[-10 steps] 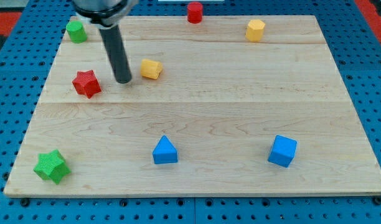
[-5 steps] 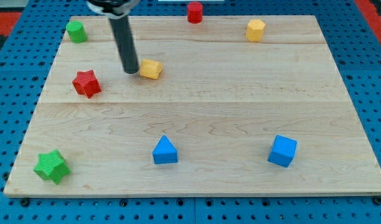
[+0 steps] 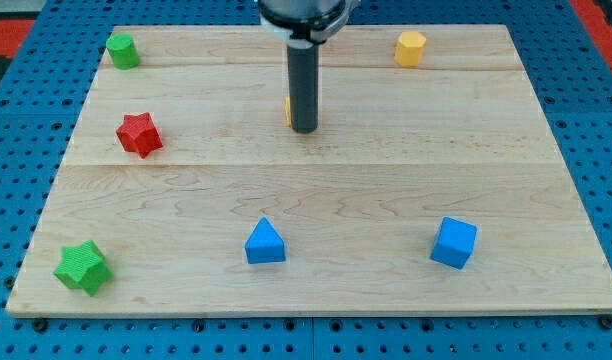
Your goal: Move the yellow heart to the top center of the board
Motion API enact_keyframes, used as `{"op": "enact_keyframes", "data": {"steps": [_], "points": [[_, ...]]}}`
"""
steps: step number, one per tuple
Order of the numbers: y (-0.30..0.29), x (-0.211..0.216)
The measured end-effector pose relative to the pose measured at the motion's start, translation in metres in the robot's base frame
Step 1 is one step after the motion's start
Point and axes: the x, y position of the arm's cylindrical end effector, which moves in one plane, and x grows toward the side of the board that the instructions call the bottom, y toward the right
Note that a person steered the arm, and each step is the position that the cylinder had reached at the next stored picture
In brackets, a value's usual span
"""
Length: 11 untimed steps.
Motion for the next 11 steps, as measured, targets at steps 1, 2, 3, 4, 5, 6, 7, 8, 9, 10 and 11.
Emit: {"op": "enact_keyframes", "data": {"steps": [1,2,3,4,5,6,7,8,9,10,11], "points": [[-0.023,-0.062],[-0.003,-0.079],[-0.007,-0.056],[-0.028,-0.054],[-0.043,-0.054],[-0.052,-0.054],[-0.049,-0.053],[-0.042,-0.053],[-0.040,-0.053],[-0.034,-0.053],[-0.022,-0.053]]}}
